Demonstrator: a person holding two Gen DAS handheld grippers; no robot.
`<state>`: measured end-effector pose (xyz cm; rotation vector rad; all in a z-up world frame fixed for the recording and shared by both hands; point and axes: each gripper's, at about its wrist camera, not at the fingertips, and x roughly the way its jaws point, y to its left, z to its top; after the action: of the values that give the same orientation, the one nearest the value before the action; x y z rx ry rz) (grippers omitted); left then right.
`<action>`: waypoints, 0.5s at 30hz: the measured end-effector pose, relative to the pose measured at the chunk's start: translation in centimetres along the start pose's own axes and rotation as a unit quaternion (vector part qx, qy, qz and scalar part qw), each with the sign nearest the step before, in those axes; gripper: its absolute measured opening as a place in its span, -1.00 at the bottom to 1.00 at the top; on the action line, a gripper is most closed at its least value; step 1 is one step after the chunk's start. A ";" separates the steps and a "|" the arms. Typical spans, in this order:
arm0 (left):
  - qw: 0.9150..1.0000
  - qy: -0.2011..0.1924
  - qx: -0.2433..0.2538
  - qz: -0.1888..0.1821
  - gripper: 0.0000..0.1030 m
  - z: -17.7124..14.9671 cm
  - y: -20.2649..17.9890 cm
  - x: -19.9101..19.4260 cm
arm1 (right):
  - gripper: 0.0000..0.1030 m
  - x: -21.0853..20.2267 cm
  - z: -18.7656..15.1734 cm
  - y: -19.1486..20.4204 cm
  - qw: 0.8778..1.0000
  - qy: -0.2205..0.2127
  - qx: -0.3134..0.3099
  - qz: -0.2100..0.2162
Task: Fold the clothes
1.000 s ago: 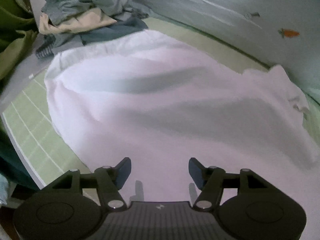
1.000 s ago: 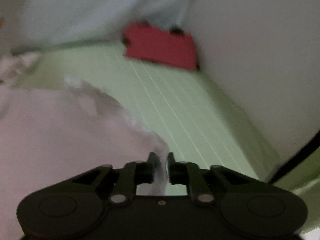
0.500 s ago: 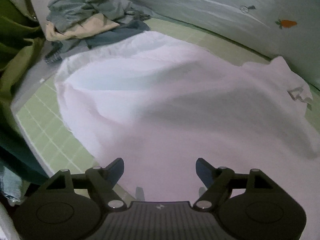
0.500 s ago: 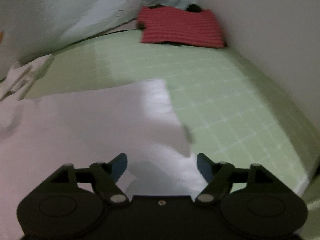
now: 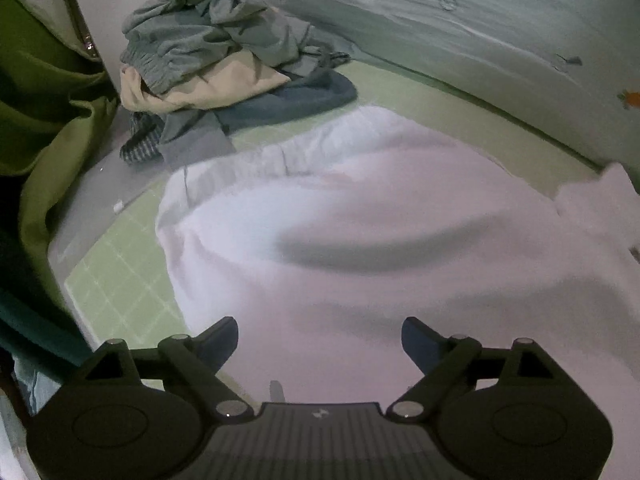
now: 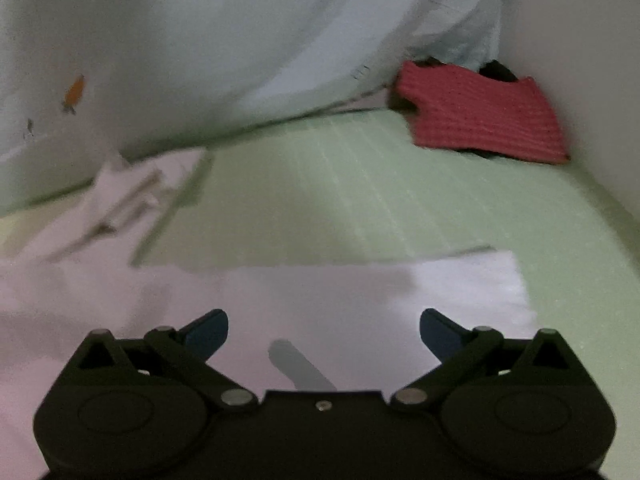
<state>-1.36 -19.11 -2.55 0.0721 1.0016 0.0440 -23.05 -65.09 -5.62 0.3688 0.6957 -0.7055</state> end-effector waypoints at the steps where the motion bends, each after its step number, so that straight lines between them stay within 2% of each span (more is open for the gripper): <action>1: 1.000 -0.002 0.001 -0.002 0.73 0.9 0.4 0.6 | 1.00 0.2 0.5 1.0 1.000 -0.003 0.005 0.002; 5: 1.000 -0.011 0.006 -0.012 0.73 4.5 1.8 3.1 | 1.00 1.8 2.7 5.4 1.000 -0.019 0.003 0.013; 12: 0.998 -0.019 0.027 -0.045 0.74 12.4 2.6 9.9 | 0.98 7.0 7.4 14.2 0.999 0.001 0.013 0.040; 15: 0.996 -0.018 0.040 -0.072 0.74 15.5 1.9 13.2 | 0.68 9.5 9.5 17.0 0.996 0.005 0.039 0.075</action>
<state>18.82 -16.93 -5.11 0.0734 0.9696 -0.1296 -1.58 -62.39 -3.95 0.4919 0.6445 -0.5905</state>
